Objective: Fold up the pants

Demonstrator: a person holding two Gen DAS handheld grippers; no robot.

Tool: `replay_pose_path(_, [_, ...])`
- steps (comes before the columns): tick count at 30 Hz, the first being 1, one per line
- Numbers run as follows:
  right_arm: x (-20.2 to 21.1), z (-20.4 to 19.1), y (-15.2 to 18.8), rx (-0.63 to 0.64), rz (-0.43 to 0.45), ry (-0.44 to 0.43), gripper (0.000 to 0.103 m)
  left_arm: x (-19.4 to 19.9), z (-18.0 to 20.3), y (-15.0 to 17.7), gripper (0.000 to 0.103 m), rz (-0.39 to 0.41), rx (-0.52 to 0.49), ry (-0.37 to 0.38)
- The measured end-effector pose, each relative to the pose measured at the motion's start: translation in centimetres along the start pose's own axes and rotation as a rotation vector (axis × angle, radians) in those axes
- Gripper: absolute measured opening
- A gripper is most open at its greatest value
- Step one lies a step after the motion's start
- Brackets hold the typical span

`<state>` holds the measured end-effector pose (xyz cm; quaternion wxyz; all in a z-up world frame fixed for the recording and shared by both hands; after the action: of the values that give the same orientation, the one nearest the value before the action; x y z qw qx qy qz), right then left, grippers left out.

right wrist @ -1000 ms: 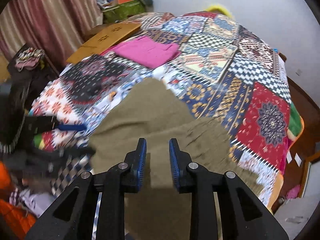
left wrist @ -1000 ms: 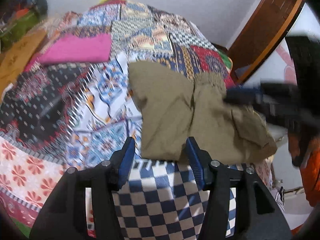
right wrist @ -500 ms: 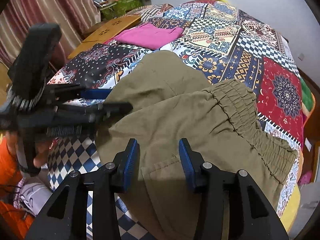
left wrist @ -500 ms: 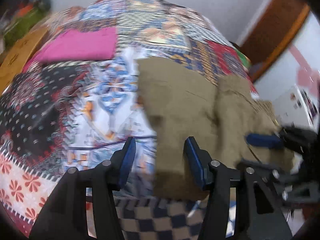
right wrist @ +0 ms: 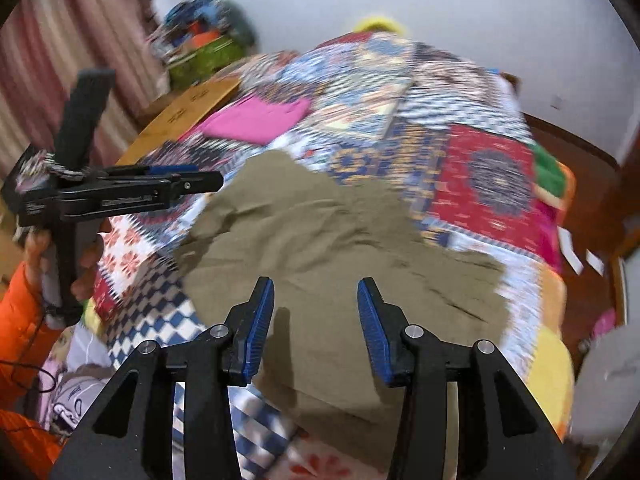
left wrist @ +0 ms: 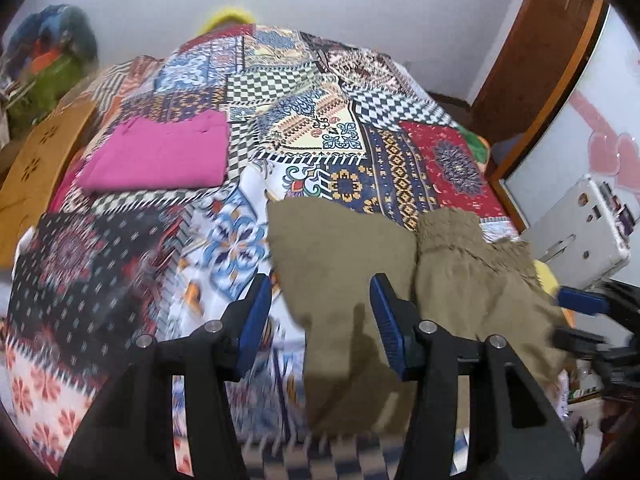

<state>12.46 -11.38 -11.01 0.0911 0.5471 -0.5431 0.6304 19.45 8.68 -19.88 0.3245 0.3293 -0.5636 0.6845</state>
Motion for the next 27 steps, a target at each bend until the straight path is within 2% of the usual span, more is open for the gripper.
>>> replay_pose_path(3, [2.1, 3.0, 1.0, -0.076, 0.035, 0.066, 0.041, -3.8, -1.0, -1.2, 0.051, -0.052, 0.002, -0.074])
replay_pose_path(5, [3.3, 4.9, 2.0, -0.117, 0.049, 0.14, 0.041, -5.9, -2.6, -1.9, 0.057, -0.087, 0.036, -0.083])
replay_pose_path(6, [3.8, 5.6, 2.2, -0.127, 0.052, 0.169, 0.042, -6.2, -3.2, -2.0, 0.061, -0.09, 0.053, -0.075])
replay_pose_path(10, [4.9, 8.4, 3.5, -0.2, 0.063, 0.261, 0.052, -4.9, -5.4, -3.1, 0.062, -0.054, 0.106, -0.112])
replay_pose_path(11, [4.9, 9.0, 3.8, -0.229, 0.066, 0.264, 0.056, -4.5, -5.6, -3.1, 0.062, -0.048, 0.11, -0.116])
replay_pose_path(14, [4.3, 9.9, 4.4, -0.305, 0.064, 0.239, 0.064, -2.8, -5.2, -2.5, 0.068, -0.061, 0.114, -0.016])
replay_pose_path(17, [3.1, 9.8, 4.6, -0.349, 0.046, 0.197, 0.069, -1.5, -3.4, -1.4, 0.083, -0.085, 0.08, 0.079])
replay_pose_path(19, [2.1, 9.4, 4.7, -0.357, 0.027, 0.171, 0.069, -0.9, -1.9, -0.7, 0.097, -0.092, 0.055, 0.123])
replay_pose_path(21, [1.2, 8.9, 4.6, -0.362, 0.01, 0.148, 0.073, -0.4, -0.4, 0.0, 0.1, -0.094, 0.031, 0.162])
replay_pose_path(24, [0.5, 8.1, 4.6, -0.381, 0.007, 0.112, 0.082, -0.6, 1.4, 0.9, 0.101, -0.113, -0.008, 0.177])
replay_pose_path(27, [-0.5, 7.6, 4.8, -0.389, -0.007, 0.087, 0.083, -1.8, 2.1, 1.7, 0.101, -0.144, -0.047, 0.147])
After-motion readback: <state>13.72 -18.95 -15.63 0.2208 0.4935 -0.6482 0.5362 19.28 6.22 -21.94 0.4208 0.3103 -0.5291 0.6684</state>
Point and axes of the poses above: each gripper's, at about its wrist camera, not at the fingertips, and x roughly against the way its jaws point, z to its right, y to its underside, the point moved 2 cm from there along -x, roughly the way its jaws point, and after that the axes turned 1 degree about z, right-handed, at the moved point
